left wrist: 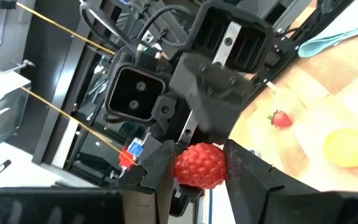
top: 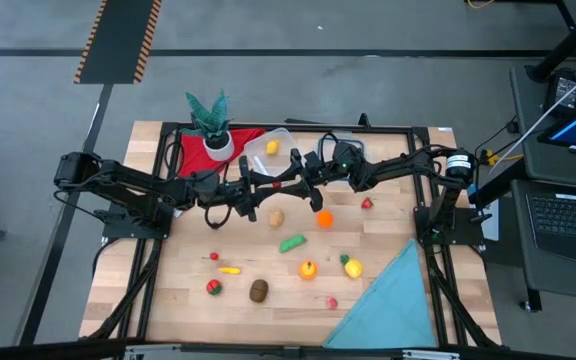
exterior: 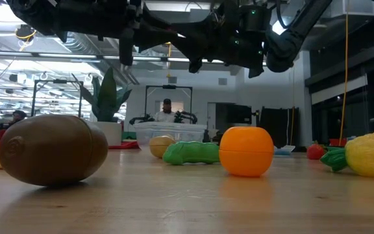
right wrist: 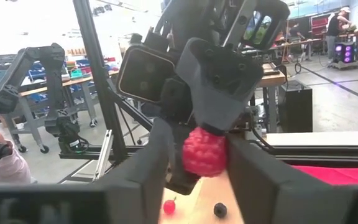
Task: Pick and placing Produce into tupperware
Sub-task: Put the raspberry into the transparent bin
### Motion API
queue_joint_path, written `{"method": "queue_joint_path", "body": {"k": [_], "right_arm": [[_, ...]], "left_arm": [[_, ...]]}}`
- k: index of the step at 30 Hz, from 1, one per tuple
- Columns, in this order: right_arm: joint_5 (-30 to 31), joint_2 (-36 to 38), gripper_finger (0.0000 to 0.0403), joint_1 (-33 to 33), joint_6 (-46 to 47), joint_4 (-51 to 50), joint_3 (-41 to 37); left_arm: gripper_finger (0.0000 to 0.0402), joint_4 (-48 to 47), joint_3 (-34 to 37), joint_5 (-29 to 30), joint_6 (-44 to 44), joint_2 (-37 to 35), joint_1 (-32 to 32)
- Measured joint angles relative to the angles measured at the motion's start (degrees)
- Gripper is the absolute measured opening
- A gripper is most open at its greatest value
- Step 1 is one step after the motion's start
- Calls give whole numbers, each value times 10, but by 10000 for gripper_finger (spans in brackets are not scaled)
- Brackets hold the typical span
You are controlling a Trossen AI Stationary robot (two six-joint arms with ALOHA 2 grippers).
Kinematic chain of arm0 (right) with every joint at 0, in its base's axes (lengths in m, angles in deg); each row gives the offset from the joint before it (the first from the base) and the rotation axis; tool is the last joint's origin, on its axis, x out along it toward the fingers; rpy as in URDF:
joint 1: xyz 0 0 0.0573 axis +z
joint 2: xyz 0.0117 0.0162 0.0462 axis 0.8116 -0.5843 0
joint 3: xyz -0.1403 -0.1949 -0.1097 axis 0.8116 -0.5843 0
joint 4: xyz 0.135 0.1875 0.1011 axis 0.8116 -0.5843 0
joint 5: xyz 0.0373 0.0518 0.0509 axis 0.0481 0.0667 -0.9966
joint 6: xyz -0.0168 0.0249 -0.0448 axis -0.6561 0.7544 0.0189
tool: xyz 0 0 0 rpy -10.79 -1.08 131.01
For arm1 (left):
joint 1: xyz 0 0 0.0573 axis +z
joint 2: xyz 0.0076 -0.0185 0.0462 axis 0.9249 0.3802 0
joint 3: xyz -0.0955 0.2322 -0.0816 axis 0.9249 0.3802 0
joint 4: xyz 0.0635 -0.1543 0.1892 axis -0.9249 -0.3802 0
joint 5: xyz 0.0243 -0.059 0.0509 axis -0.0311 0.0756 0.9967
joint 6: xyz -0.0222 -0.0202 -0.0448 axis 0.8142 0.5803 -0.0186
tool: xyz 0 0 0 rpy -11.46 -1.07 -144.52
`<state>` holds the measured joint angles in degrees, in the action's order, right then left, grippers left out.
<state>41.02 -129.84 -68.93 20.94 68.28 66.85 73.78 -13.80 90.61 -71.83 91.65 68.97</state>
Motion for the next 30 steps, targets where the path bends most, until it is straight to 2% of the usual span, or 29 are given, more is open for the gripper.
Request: {"method": "queue_joint_path", "body": {"k": [4,8,15,19,23,27,30], "right_arm": [[-2,0,212,0,10,2,0],[-10,0,240,-17,47,1,0],[-88,0,249,-79,120,-16,0],[-103,1,249,-104,117,-22,0],[-99,1,249,-123,102,-51,-3],[-89,2,250,-131,71,-53,-40],[-30,18,250,-134,15,-51,-82]], "left_arm": [[113,-1,0,14,-1,0,0],[112,-1,0,29,-3,0,1],[111,-3,0,39,-3,-13,0],[109,-6,0,41,0,-18,0],[104,-8,0,51,14,-18,0],[111,-12,0,53,29,-18,0],[110,-13,0,53,51,-18,0]]}}
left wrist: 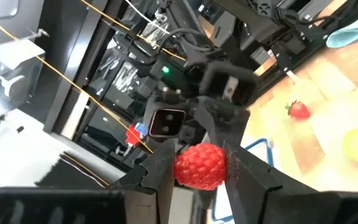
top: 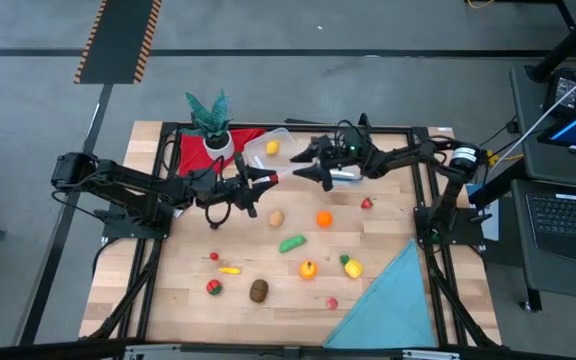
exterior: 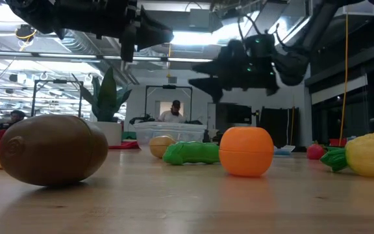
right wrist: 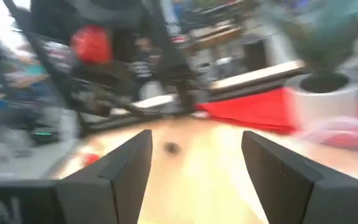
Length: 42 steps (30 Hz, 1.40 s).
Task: Pick and placing Produce into tupperware
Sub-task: Put the raspberry into the transparent bin
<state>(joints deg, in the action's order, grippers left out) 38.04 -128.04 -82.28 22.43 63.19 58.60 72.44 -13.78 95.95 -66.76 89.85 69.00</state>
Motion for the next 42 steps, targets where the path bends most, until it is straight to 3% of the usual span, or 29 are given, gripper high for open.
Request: {"method": "queue_joint_path", "body": {"k": [3,7,20,24,28,33,42], "right_arm": [[48,27,250,0,-73,2,-41],[55,71,250,6,-155,7,-92],[56,251,250,32,-225,13,-228],[57,285,250,54,-229,10,-254],[62,293,250,66,-243,9,-270],[110,294,250,66,-240,2,-273],[168,293,250,66,-240,-21,-273]], "left_arm": [[104,-5,0,-1,21,0,3],[105,-8,0,-17,71,0,14],[106,-30,0,-194,276,0,88],[115,-31,0,-196,350,1,107],[103,-32,0,-198,370,3,123],[104,-32,0,-190,400,3,143],[103,21,-1,-97,440,60,150]]}}
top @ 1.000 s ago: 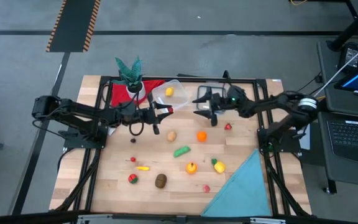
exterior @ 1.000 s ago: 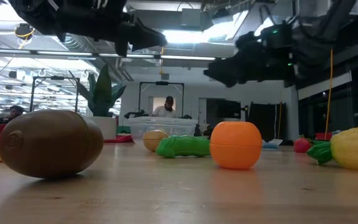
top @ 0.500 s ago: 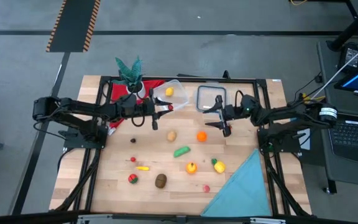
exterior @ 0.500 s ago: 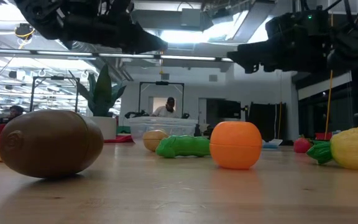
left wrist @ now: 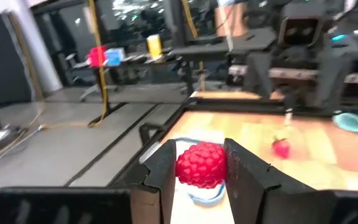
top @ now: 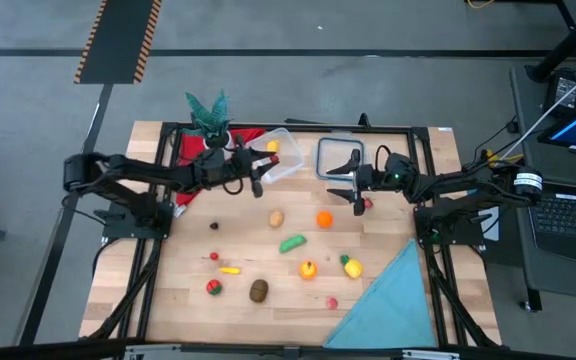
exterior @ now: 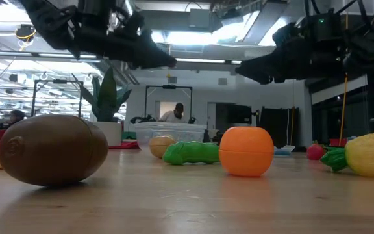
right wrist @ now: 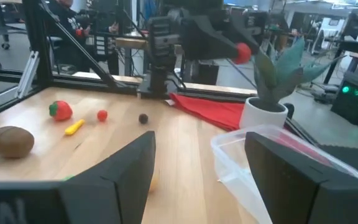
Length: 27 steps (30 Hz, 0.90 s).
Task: Pick and placing Produce into tupperware
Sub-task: Put the raspberry into the transparent bin
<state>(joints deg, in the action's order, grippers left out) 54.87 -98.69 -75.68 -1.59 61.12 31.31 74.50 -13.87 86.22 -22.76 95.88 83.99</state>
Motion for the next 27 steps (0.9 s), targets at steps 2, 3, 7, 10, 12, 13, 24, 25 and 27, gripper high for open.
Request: {"method": "queue_joint_path", "body": {"k": [2,3,7,10,12,13,24,25,27], "right_arm": [[0,0,250,0,0,-4,0],[0,0,250,0,0,-7,0],[0,0,250,0,0,-13,0],[0,0,250,0,1,-14,0],[0,0,250,0,1,-16,0],[0,0,250,0,1,-16,0],[-1,0,250,0,2,-41,0],[-1,0,250,0,2,-42,0],[-2,0,250,0,4,-41,0]], "left_arm": [[103,23,-8,9,3,28,7],[103,28,-15,10,4,43,12],[113,28,-55,7,6,97,30],[112,27,-83,3,2,123,40],[104,24,-95,2,-4,130,45],[103,23,-103,2,-6,133,48],[111,-199,-183,1,17,133,67],[107,-228,-195,1,17,133,67],[103,-269,-216,1,18,133,67]]}}
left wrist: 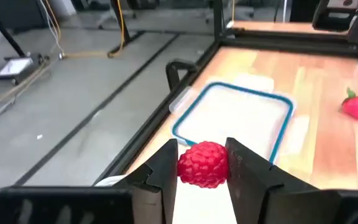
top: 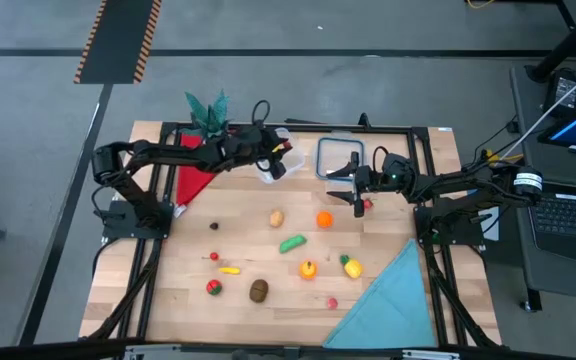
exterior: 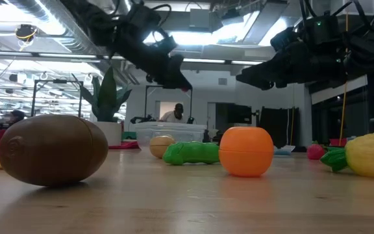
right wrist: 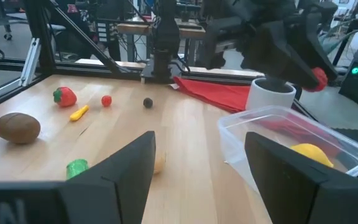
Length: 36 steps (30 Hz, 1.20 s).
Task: Pick and placing Produce into tupperware
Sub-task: Put the raspberry into the transparent bin
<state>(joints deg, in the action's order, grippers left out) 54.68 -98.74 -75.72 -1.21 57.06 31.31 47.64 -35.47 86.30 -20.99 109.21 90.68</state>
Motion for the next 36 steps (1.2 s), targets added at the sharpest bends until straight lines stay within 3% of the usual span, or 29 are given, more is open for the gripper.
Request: {"method": "queue_joint_path", "body": {"k": [12,20,36], "right_arm": [[0,0,250,0,13,-1,0],[0,0,250,0,13,-3,0],[0,0,250,0,12,-6,0]], "left_arm": [[102,-182,-88,0,46,0,21],[112,-195,-89,0,50,0,25],[108,-193,-90,0,50,73,30]]}}
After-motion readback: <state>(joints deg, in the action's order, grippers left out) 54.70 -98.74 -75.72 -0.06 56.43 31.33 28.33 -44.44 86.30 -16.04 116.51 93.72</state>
